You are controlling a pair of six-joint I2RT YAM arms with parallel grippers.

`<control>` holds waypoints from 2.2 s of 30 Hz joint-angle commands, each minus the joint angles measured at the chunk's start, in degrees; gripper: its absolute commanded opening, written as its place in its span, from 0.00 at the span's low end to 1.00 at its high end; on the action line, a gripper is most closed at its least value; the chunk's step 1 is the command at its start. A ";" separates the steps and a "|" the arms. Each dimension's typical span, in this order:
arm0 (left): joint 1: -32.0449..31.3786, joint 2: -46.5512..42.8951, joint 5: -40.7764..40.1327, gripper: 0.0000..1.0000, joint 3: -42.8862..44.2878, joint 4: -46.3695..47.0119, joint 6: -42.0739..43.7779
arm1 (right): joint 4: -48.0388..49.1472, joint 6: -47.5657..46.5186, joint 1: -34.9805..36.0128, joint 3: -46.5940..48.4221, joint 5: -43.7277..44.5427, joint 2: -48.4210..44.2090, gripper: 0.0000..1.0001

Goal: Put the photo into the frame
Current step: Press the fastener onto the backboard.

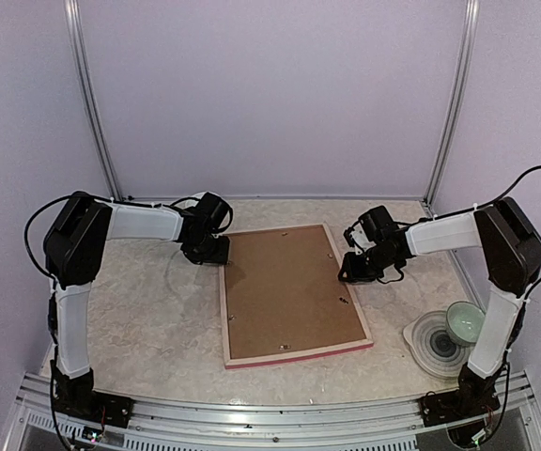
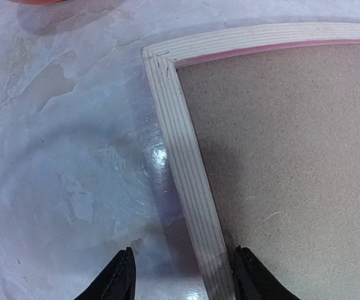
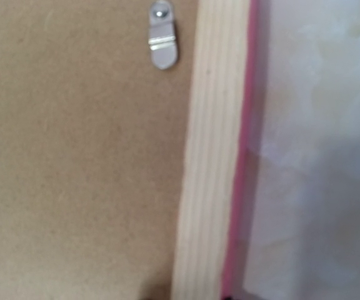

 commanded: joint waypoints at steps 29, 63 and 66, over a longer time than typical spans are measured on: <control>0.70 -2.82 2.49 0.57 -1.51 1.55 0.20 | -0.63 -0.26 0.68 0.09 -1.16 0.40 0.28; -5.61 -15.67 10.94 0.76 -26.67 21.99 -3.05 | -8.71 -0.91 -3.50 18.97 1.75 5.79 0.59; -4.85 -15.79 11.85 0.73 -27.93 24.18 -3.05 | -8.24 -1.37 -4.65 19.53 0.34 7.32 0.58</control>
